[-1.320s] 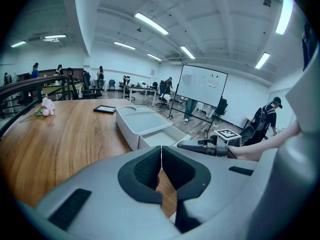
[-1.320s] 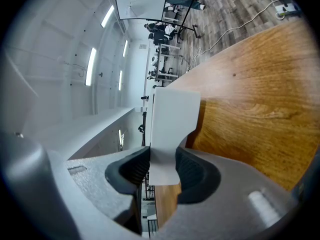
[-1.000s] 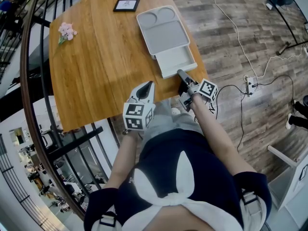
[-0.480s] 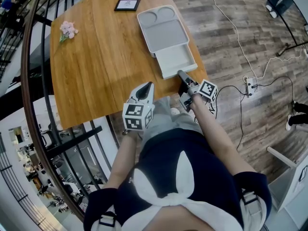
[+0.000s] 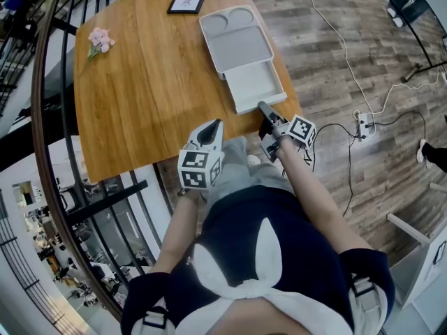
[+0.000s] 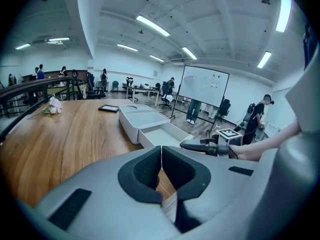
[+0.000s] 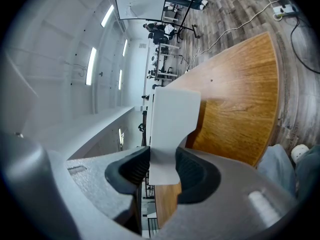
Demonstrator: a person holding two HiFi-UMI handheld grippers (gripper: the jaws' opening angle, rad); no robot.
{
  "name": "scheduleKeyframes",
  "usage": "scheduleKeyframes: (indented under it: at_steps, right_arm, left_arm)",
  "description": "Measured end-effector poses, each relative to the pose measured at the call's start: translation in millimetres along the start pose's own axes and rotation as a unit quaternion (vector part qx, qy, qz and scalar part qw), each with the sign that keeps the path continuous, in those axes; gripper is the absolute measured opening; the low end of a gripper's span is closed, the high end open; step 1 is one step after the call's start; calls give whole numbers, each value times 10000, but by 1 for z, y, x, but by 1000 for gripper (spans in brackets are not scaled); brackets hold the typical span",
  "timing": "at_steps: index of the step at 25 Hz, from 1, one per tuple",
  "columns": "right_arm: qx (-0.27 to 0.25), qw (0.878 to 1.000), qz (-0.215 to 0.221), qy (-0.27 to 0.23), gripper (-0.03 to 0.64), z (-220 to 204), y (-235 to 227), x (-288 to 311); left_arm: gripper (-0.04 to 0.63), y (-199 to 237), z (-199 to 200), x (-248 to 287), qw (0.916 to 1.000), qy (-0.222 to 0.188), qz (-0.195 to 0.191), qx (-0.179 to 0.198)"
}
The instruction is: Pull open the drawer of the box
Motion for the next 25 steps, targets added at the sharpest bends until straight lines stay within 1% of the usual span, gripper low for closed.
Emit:
scheduleKeyframes:
  at_steps: [3,6,10,15,19,25]
  right_arm:
    - [37,10000,-50,13,160,-1,-3,-2]
    - [-38,10000,58,35,161,0,-6,-6]
    - [97,9999,-105,15,160,-3,-3,-14]
    - [107,9999,-66,40,160,-6,-6,-21]
    - [56,10000,57,44,160,-7,-9,-22]
    - [45,10000,25,44,160,-11,-12,-24]
  left_arm:
    - [21,-2,-3,1,10000,14,-17,2]
    - [21,-7,-4,1,10000,10,-28,18]
    - [21,-11,-5,2,10000,12,-54,29]
    - [21,-17,-9,1,10000,36,-77,44]
    - [21,-20,-9,0,9999,32,-116,58]
    - [21,-20,-13,-2,9999,40,-142,65]
Point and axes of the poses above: the fingertips, and each gripper's own axes: x forward along the fingers, y to its left, z out of its top, the point moved 10 cm from there along -x, backward along the fingers, and after that the axes turned 7 degrees about -z, right-handed, at the moved point
